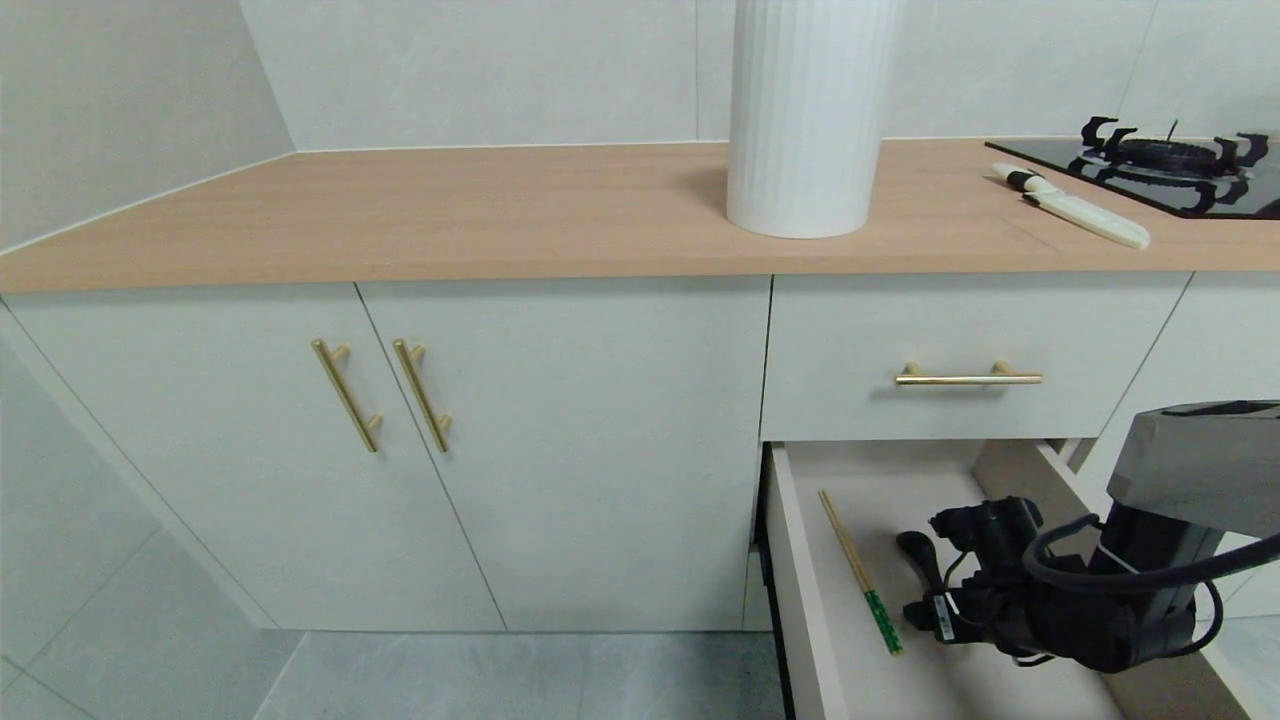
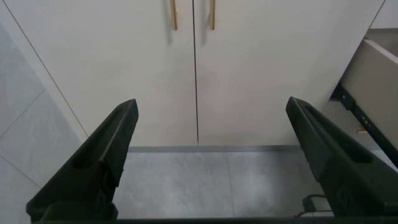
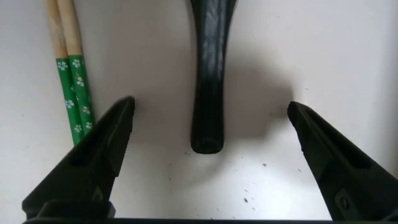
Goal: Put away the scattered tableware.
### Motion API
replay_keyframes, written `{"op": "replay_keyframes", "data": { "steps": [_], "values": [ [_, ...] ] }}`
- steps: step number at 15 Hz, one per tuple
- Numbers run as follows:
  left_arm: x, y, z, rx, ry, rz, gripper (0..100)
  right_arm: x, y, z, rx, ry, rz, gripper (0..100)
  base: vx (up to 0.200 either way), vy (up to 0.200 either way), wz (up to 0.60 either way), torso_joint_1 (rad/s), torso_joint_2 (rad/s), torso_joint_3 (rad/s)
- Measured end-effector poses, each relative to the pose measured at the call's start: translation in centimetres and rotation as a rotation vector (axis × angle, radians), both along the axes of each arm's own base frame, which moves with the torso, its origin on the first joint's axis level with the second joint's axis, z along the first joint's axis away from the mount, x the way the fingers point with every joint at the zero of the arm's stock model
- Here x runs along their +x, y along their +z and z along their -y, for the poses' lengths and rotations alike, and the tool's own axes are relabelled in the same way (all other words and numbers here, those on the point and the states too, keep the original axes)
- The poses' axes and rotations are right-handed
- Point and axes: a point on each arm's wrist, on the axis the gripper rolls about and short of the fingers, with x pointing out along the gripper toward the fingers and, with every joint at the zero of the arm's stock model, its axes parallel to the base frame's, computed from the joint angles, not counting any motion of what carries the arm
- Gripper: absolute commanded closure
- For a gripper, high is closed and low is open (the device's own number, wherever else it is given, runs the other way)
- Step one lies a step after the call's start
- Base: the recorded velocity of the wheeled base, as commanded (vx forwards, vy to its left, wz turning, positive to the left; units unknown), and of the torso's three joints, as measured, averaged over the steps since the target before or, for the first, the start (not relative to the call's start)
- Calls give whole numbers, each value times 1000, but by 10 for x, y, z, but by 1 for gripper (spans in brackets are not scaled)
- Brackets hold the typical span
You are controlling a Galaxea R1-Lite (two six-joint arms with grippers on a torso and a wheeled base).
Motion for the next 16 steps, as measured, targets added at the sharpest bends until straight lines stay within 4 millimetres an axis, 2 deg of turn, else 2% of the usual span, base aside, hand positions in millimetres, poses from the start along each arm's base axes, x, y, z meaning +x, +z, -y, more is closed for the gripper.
{"op": "replay_keyframes", "data": {
  "steps": [3,7,11,16],
  "values": [
    [0,0,0,0,0,0,0,-5,26,1,10,2,48,0,0,0,0,0,0,0],
    [0,0,0,0,0,0,0,-25,79,6,20,5,81,0,0,0,0,0,0,0],
    [0,0,0,0,0,0,0,-57,136,12,28,19,82,0,0,0,0,0,0,0],
    [0,0,0,1,1,-1,0,-112,203,15,105,123,0,0,0,0,0,0,0,0]
  ]
}}
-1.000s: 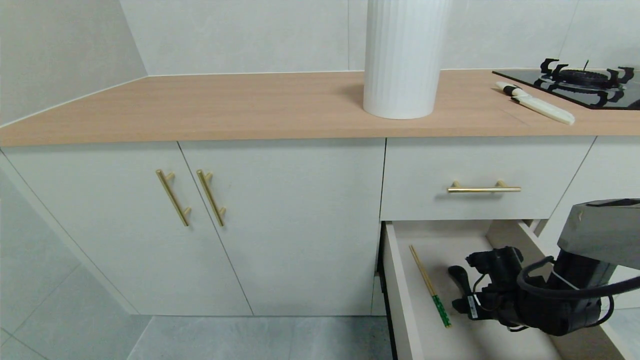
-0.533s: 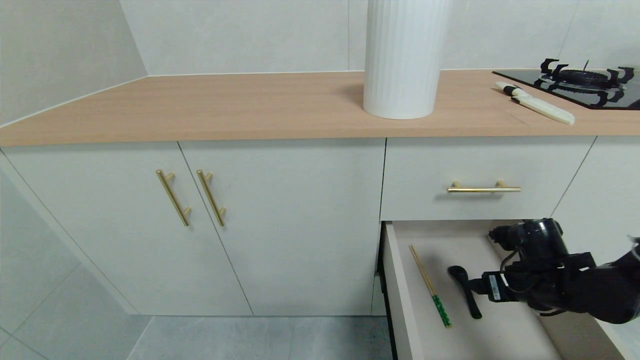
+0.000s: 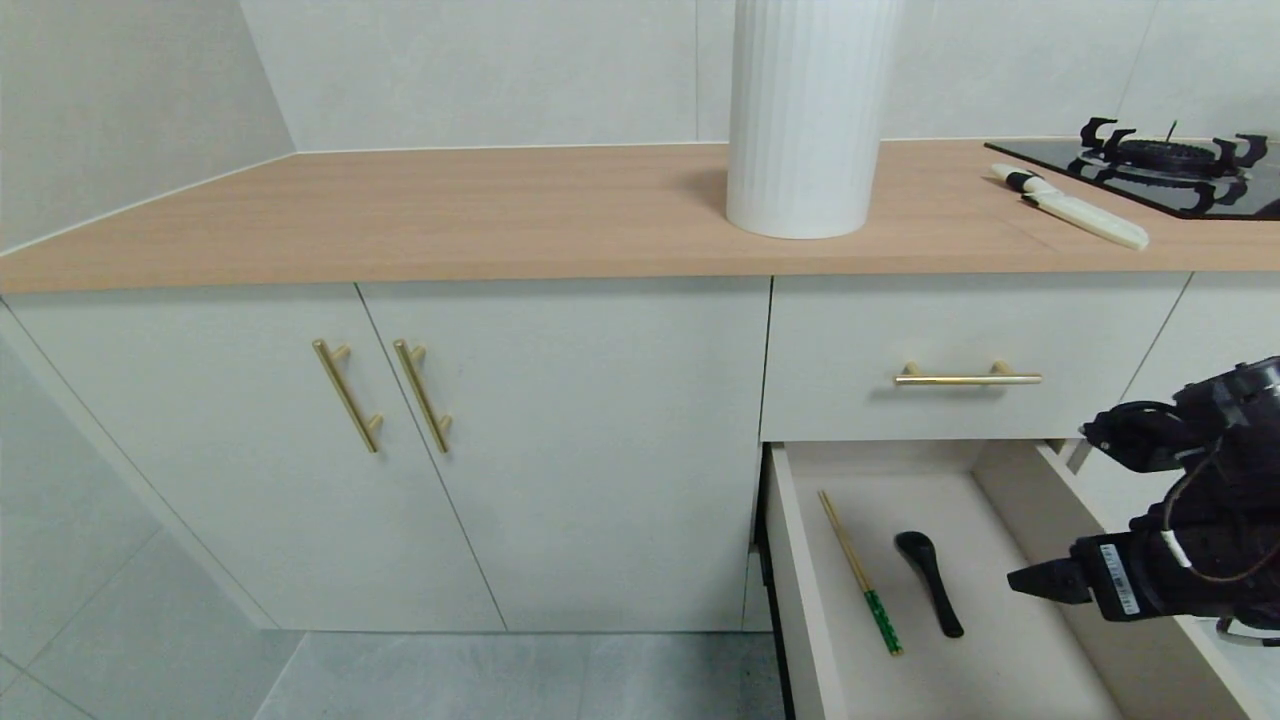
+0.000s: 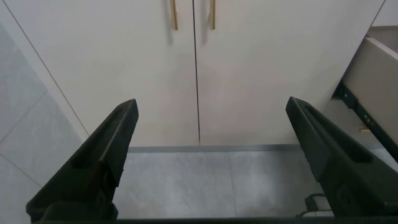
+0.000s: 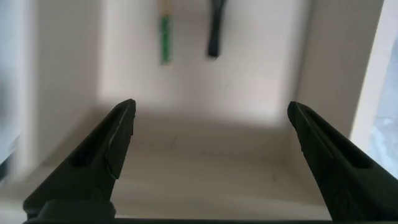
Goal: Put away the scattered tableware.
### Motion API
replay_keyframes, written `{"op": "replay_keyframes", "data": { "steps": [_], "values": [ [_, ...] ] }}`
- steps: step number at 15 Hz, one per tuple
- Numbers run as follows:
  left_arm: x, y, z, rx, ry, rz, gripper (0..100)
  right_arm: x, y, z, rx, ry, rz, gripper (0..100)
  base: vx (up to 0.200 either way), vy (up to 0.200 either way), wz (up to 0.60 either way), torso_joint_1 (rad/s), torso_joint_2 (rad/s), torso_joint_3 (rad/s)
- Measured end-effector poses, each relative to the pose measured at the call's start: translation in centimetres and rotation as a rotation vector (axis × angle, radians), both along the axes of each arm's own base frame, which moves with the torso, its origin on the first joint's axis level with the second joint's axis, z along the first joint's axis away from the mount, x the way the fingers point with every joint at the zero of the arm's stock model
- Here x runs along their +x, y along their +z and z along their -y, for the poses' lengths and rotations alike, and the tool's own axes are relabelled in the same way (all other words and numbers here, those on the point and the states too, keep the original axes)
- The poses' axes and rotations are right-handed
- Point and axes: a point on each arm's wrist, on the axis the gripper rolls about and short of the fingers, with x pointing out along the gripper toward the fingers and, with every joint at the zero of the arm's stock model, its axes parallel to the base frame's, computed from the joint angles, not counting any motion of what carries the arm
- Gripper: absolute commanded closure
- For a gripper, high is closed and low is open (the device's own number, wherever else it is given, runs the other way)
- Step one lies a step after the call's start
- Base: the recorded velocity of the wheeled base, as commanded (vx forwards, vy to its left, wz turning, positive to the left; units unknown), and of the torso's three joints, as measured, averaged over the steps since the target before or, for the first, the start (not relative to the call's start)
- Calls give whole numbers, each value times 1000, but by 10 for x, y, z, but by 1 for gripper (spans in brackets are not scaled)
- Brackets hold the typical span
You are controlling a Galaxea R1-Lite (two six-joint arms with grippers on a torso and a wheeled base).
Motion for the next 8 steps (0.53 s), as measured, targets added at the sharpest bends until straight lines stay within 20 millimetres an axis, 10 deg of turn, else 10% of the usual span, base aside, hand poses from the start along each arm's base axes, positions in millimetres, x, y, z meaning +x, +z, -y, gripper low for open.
{"op": "replay_keyframes", "data": {
  "steps": [4,8],
  "values": [
    [0,0,0,0,0,0,0,-23,29,-4,36,60,88,0,0,0,0,0,0,0],
    [0,0,0,1,0,1,0,-28,33,-4,38,65,109,0,-200,0,0,8,1,2]
  ]
}}
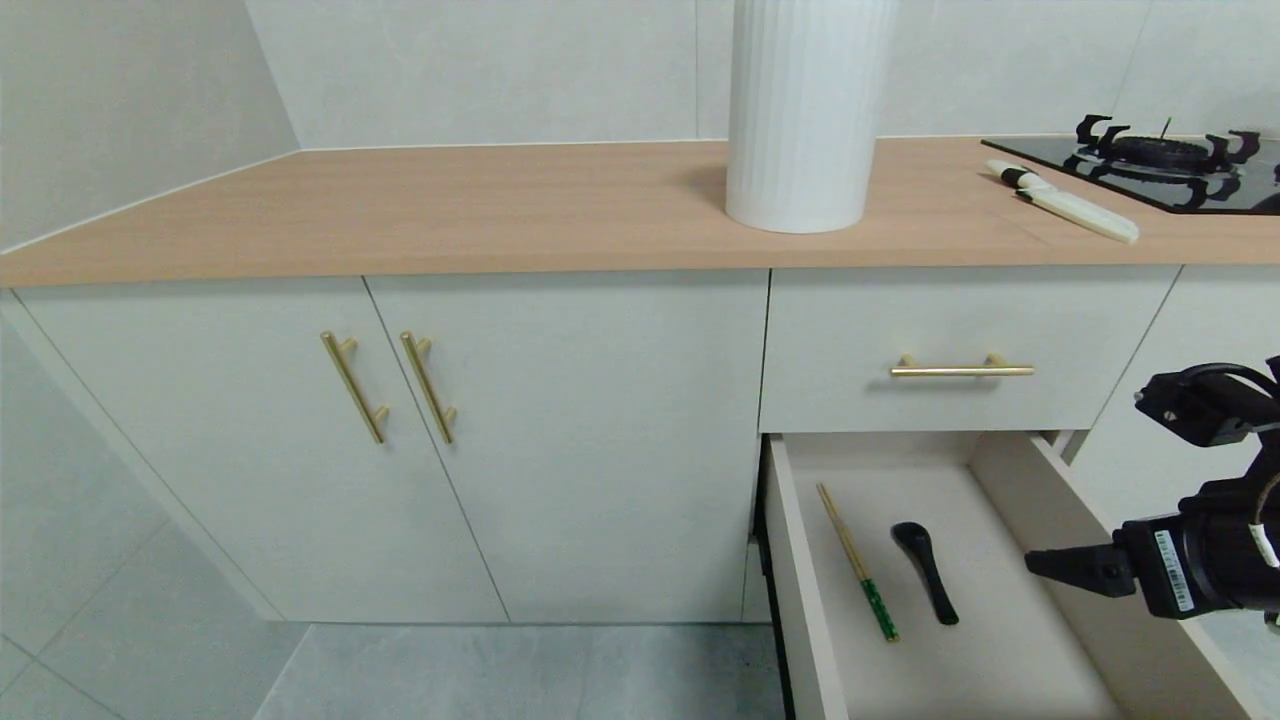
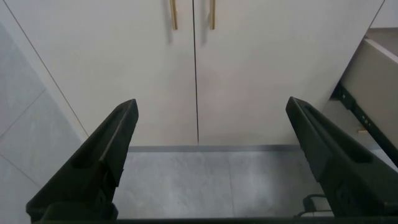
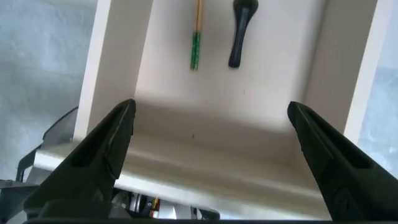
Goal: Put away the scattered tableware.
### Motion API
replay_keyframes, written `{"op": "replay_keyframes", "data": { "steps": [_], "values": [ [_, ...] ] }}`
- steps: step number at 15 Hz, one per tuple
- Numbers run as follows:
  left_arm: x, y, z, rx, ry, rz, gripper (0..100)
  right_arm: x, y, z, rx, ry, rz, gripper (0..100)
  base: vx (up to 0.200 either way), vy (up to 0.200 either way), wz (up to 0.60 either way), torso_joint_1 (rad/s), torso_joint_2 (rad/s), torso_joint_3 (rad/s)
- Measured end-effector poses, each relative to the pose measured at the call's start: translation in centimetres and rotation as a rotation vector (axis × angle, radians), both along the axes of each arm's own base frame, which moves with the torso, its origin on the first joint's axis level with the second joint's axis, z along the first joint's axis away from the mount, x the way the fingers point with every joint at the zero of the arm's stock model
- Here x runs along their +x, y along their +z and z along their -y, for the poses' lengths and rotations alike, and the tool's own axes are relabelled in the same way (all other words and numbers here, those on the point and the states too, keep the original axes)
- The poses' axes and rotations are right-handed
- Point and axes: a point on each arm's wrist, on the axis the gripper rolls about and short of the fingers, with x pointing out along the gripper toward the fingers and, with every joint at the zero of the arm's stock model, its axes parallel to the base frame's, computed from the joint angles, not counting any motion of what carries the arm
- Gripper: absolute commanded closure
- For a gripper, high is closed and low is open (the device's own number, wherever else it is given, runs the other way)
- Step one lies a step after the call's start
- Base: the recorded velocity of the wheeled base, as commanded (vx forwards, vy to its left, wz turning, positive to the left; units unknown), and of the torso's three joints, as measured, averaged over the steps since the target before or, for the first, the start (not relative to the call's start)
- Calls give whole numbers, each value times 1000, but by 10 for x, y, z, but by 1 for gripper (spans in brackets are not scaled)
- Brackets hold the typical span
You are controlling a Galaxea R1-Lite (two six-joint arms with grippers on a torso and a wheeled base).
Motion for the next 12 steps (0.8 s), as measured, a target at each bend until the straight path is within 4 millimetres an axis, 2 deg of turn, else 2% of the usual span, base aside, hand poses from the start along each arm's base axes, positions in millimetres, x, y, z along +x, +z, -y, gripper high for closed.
{"op": "replay_keyframes", "data": {
  "steps": [3,8,12],
  "values": [
    [0,0,0,0,-1,0,0,-1,0,-1,-2,5,1,0,-200,0,0,-1,-1,4],
    [0,0,0,-1,-1,0,0,-10,-6,-3,-35,39,-72,0,0,0,0,0,0,0],
    [0,0,0,-1,-1,0,0,-21,-15,-15,-81,128,-171,0,0,0,0,0,0,0]
  ]
}}
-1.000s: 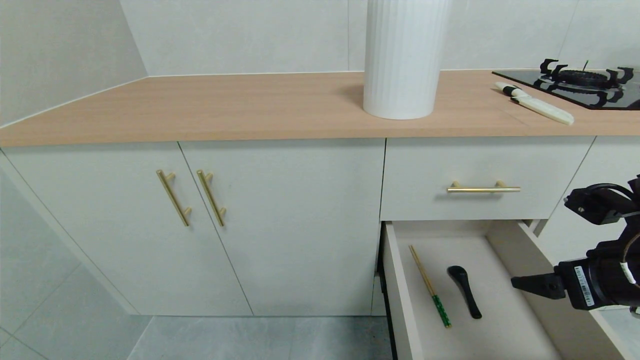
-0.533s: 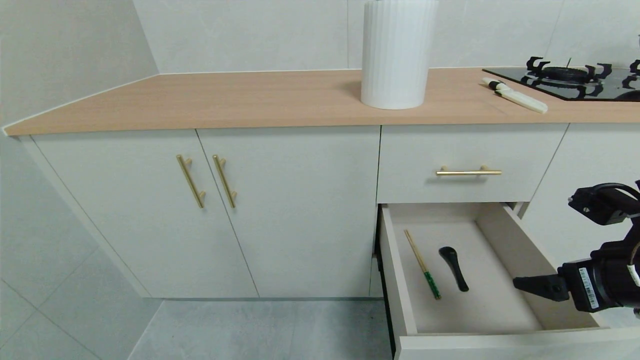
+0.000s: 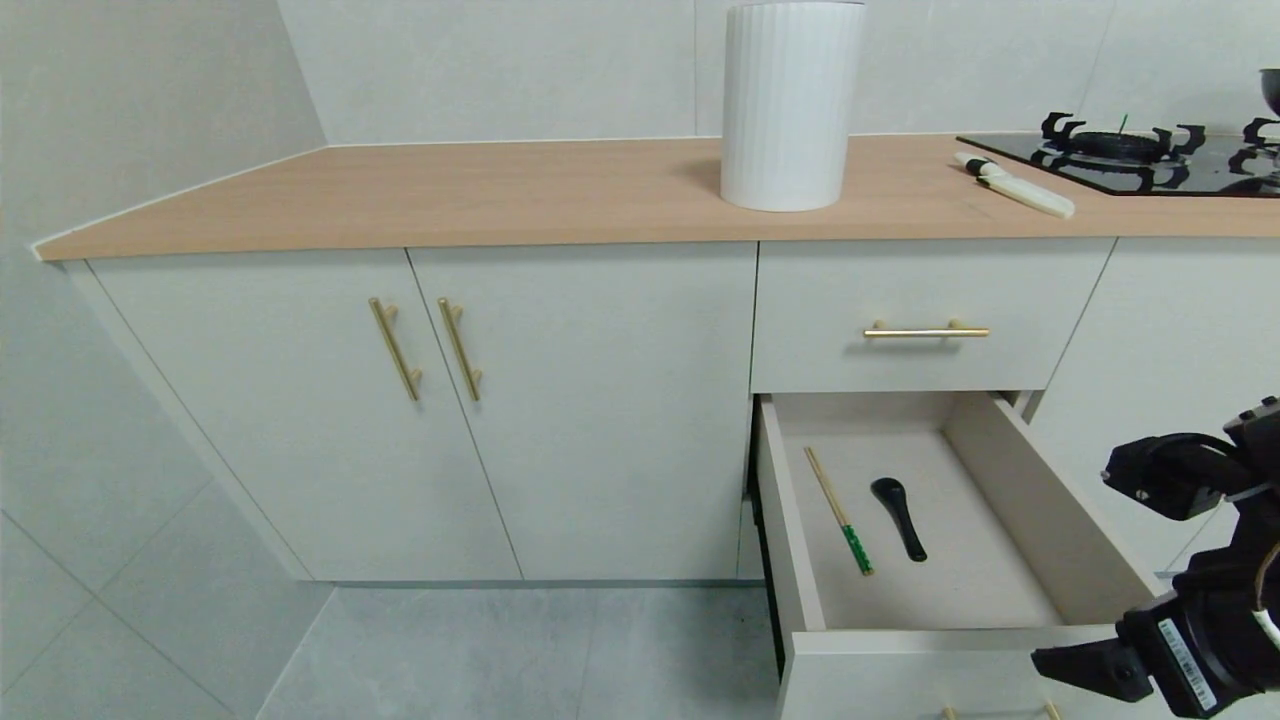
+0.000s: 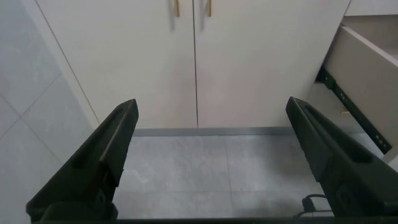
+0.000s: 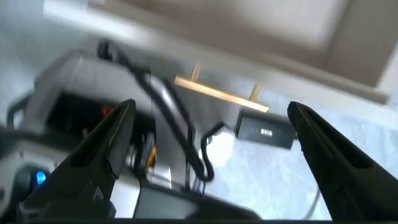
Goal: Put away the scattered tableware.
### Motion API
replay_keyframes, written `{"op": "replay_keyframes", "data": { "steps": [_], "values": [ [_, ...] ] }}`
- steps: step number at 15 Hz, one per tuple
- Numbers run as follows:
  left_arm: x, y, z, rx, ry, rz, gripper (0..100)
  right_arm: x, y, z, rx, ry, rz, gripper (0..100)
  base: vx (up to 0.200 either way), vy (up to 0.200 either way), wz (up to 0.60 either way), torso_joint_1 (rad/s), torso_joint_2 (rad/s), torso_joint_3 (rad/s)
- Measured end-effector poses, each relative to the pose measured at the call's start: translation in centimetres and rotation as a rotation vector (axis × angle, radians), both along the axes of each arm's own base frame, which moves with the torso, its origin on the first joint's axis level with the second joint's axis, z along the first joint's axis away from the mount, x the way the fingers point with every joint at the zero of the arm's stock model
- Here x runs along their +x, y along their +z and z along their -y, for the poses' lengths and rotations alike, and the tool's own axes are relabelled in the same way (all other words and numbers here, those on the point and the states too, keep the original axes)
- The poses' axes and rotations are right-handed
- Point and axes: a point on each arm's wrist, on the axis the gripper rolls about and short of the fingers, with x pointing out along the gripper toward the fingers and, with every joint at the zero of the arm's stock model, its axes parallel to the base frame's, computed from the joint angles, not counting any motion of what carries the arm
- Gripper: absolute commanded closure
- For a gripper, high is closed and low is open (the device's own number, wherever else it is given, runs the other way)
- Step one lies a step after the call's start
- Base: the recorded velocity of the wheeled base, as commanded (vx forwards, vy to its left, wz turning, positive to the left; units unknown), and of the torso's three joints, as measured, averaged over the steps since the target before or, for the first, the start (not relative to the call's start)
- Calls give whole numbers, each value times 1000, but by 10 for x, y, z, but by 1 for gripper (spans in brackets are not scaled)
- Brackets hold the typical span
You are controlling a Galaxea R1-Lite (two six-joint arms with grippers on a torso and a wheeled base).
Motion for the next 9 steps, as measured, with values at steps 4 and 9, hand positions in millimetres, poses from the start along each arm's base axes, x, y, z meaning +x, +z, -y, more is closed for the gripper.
{"op": "replay_keyframes", "data": {
  "steps": [4,9],
  "values": [
    [0,0,0,0,0,0,0,-2,-15,-11,-54,56,-82,0,0,0,0,0,0,0],
    [0,0,0,0,0,0,0,12,-41,-21,-118,55,-206,0,0,0,0,0,0,0]
  ]
}}
